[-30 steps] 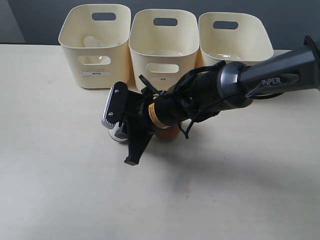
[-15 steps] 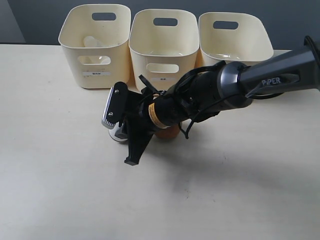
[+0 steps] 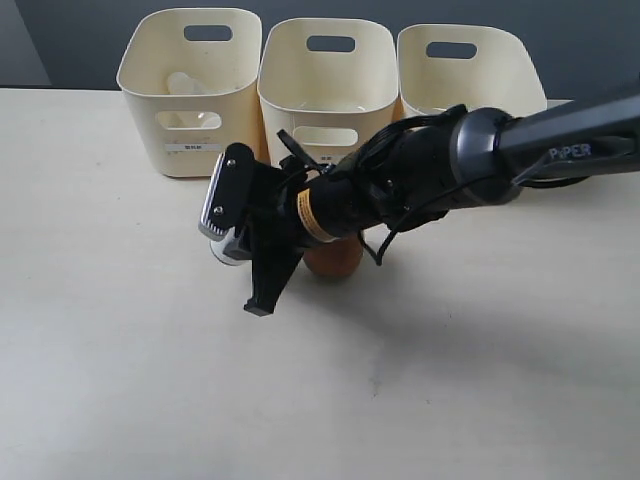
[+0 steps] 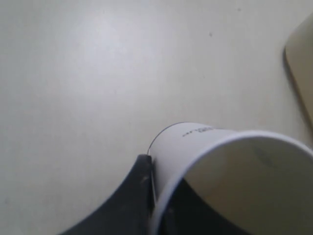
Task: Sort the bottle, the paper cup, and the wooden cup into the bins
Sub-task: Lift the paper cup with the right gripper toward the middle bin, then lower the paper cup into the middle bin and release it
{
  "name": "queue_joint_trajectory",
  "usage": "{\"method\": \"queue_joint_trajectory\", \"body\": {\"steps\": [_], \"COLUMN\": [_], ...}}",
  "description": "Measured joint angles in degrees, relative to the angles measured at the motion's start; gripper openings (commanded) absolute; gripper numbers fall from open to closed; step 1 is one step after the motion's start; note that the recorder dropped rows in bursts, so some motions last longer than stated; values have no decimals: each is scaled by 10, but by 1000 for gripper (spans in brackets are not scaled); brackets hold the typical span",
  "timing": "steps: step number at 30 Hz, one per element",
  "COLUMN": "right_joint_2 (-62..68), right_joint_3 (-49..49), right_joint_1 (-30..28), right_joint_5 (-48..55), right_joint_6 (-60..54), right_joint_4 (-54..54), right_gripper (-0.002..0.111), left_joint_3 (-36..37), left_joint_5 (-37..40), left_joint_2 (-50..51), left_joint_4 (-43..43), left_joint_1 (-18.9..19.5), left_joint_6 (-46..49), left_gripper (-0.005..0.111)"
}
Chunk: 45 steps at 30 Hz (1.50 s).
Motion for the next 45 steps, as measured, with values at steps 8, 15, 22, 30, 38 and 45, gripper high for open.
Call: {"method": "queue_joint_trajectory", "body": {"steps": [8,15,22,30,38,45], "right_joint_2": [-86,-196,-210,-177,-123,-70], "right_joint_3": [0,0,-21,-90,-95,-110], "right_joint_1": [0,0,-13,-85,-141,-169], "right_joint_5": [19,159,257,181,116,90], "right_joint_6": [0,0,0,17,78,192], "right_joint_4": [0,0,3,94,105,43], "right_gripper": [1,1,-1,-1,-1,-1], "left_joint_3": [0,0,0,0,0,0], "left_joint_5": [0,0,0,0,0,0], "left_joint_2": [0,0,0,0,0,0], "left_joint_4": [0,0,0,0,0,0], "left_joint_1": [0,0,0,0,0,0], "left_joint_6": [0,0,0,0,0,0], "left_gripper": [0,0,0,0,0,0]}}
